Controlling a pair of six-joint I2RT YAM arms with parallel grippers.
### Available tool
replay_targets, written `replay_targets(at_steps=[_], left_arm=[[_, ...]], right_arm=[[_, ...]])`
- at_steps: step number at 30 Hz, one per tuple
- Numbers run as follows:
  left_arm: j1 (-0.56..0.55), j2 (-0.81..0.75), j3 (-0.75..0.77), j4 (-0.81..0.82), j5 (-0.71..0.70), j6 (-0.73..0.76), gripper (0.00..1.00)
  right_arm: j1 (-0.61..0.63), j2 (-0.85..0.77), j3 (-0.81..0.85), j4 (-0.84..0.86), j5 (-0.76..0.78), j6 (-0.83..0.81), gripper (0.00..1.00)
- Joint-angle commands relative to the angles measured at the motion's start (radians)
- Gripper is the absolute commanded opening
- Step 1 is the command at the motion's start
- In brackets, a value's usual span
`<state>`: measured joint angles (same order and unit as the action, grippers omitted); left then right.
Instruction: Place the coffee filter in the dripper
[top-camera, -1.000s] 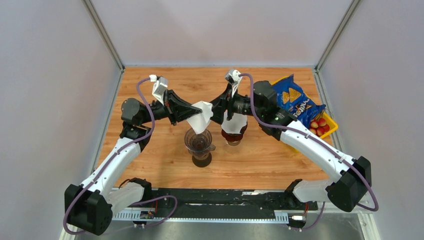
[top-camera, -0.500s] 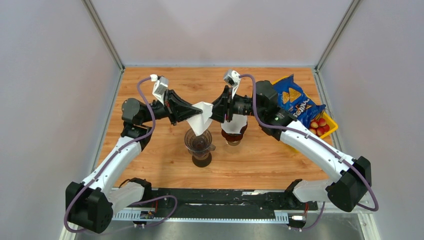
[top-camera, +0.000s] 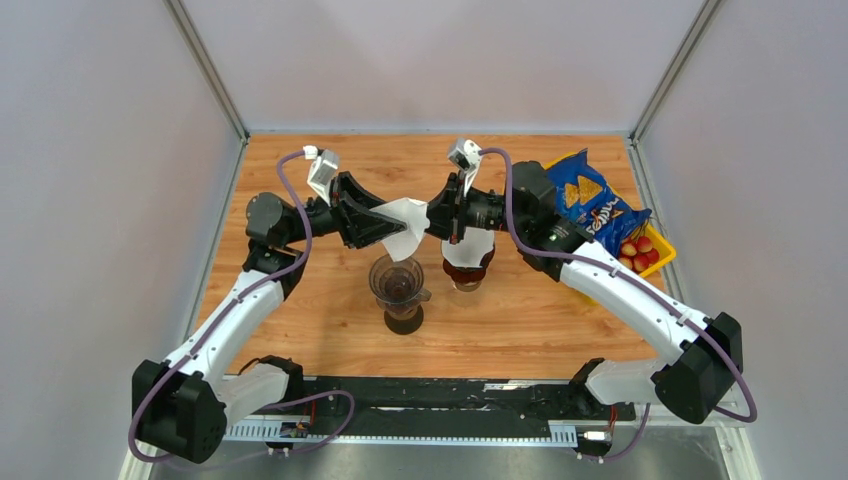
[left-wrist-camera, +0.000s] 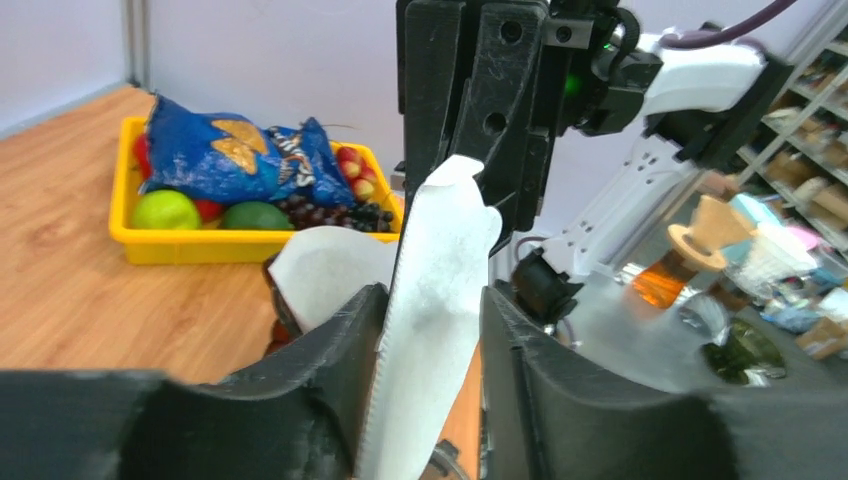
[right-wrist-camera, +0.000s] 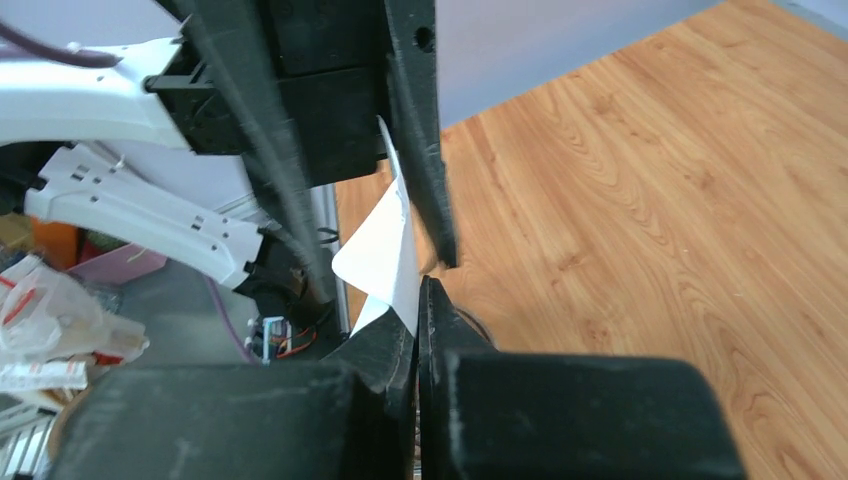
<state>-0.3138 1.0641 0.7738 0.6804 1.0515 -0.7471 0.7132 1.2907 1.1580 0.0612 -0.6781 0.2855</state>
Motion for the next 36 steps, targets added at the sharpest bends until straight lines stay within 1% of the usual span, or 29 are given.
replay_targets(at_steps=[1, 2, 3, 4, 5, 6, 7, 8, 9, 10, 11, 12, 14, 17, 20, 23, 26, 29, 36], left_arm=[[-0.004, -0.018, 0.043, -0.08, -0.034, 0.049, 0.62], [-0.004, -0.038, 0.043, -0.119, -0.065, 0.079, 0.66], [-0.004, -0.049, 0.043, -0.142, -0.082, 0.092, 0.76], [-0.004, -0.07, 0.044, -0.195, -0.118, 0.123, 0.83], [-0.003, -0.08, 0.052, -0.226, -0.139, 0.143, 0.96], [-0.004, -0.104, 0.057, -0.308, -0.191, 0.183, 0.98], [-0.004, -0.116, 0.07, -0.35, -0.229, 0.208, 0.99], [-0.004, -0.138, 0.075, -0.432, -0.317, 0.246, 1.0], [-0.004, -0.149, 0.082, -0.469, -0.363, 0.261, 1.0], [-0.004, -0.168, 0.085, -0.527, -0.453, 0.287, 1.0], [-0.004, -0.183, 0.091, -0.552, -0.491, 0.297, 1.0], [-0.004, -0.189, 0.094, -0.59, -0.566, 0.309, 1.0], [-0.004, -0.197, 0.097, -0.607, -0.62, 0.314, 1.0], [-0.012, -0.172, 0.111, -0.595, -0.609, 0.314, 1.0], [-0.053, -0.125, 0.155, -0.607, -0.622, 0.35, 1.0], [-0.133, -0.061, 0.199, -0.639, -0.678, 0.439, 1.0], [-0.173, -0.023, 0.23, -0.631, -0.708, 0.493, 1.0], [-0.218, 0.015, 0.237, -0.614, -0.808, 0.552, 1.0], [-0.269, 0.093, 0.266, -0.617, -0.858, 0.647, 1.0]], right_arm=[[0.003, -0.044, -0.007, 0.061, 0.131, 0.021, 0.0], [0.003, -0.047, -0.007, 0.057, 0.155, 0.028, 0.0], [0.003, -0.049, -0.007, 0.051, 0.176, 0.032, 0.0], [0.003, -0.05, -0.005, 0.042, 0.194, 0.037, 0.0], [0.003, -0.05, -0.001, 0.032, 0.213, 0.043, 0.0], [0.003, -0.048, 0.004, 0.018, 0.236, 0.05, 0.0], [0.003, -0.046, 0.012, -0.002, 0.281, 0.06, 0.0], [0.003, -0.042, 0.019, -0.025, 0.32, 0.075, 0.0], [0.003, -0.038, 0.029, -0.047, 0.366, 0.091, 0.0], [0.003, -0.033, 0.039, -0.074, 0.411, 0.12, 0.0], [0.003, -0.026, 0.049, -0.11, 0.474, 0.152, 0.0], [0.003, -0.017, 0.069, -0.149, 0.537, 0.183, 0.0], [0.003, 0.01, 0.113, -0.242, 0.646, 0.228, 0.0], [0.003, 0.047, 0.171, -0.326, 0.756, 0.287, 0.0], [0.002, 0.083, 0.215, -0.378, 0.797, 0.333, 0.0], [0.003, 0.115, 0.25, -0.396, 0.82, 0.372, 0.0], [0.003, 0.141, 0.272, -0.402, 0.808, 0.395, 0.0], [0.003, 0.157, 0.285, -0.402, 0.793, 0.414, 0.0], [0.003, 0.184, 0.306, -0.403, 0.752, 0.421, 0.0]])
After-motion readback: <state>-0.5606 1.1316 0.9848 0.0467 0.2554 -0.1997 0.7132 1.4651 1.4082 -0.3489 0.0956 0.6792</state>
